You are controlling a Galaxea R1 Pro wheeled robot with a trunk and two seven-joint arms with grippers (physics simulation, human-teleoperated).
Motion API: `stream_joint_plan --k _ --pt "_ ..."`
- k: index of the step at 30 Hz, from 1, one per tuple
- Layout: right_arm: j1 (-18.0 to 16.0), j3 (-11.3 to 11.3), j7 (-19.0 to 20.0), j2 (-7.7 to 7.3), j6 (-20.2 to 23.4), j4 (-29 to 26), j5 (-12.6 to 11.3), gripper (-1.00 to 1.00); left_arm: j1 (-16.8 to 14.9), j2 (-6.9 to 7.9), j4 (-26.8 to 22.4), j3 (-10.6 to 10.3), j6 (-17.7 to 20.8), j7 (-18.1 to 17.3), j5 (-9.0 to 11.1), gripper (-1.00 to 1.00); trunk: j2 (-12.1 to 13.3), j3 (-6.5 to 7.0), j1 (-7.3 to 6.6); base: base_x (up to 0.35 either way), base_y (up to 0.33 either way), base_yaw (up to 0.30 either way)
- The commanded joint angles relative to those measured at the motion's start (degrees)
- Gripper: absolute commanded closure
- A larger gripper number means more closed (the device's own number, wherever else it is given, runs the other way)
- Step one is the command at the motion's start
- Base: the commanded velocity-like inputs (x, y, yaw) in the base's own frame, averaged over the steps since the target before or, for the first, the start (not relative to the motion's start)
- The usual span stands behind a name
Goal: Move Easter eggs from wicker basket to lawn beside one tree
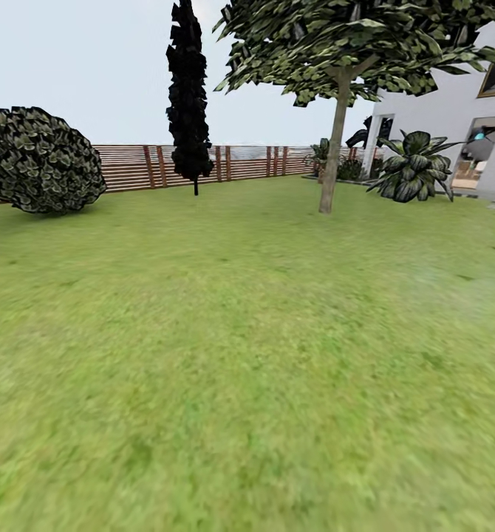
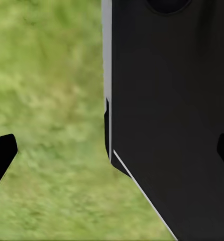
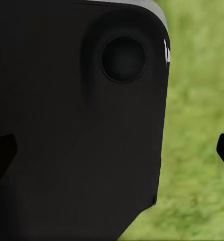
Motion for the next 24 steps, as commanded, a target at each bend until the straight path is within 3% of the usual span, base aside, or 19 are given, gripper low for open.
stream_joint_plan --k 1,24 --pt "0.0 0.0 0.0 0.00 0.0 0.0 0.0 -1.00 0.0 0.00 0.0 0.0 0.0 0.0 0.0 -1.00 0.0 -0.04 0.03 0.324 0.088 0.000" --pt "0.0 0.0 0.0 0.00 0.0 0.0 0.0 -1.00 0.0 -0.02 0.0 0.0 0.0 0.0 0.0 -1.00 0.0 -0.04 0.03 0.324 0.088 0.000"
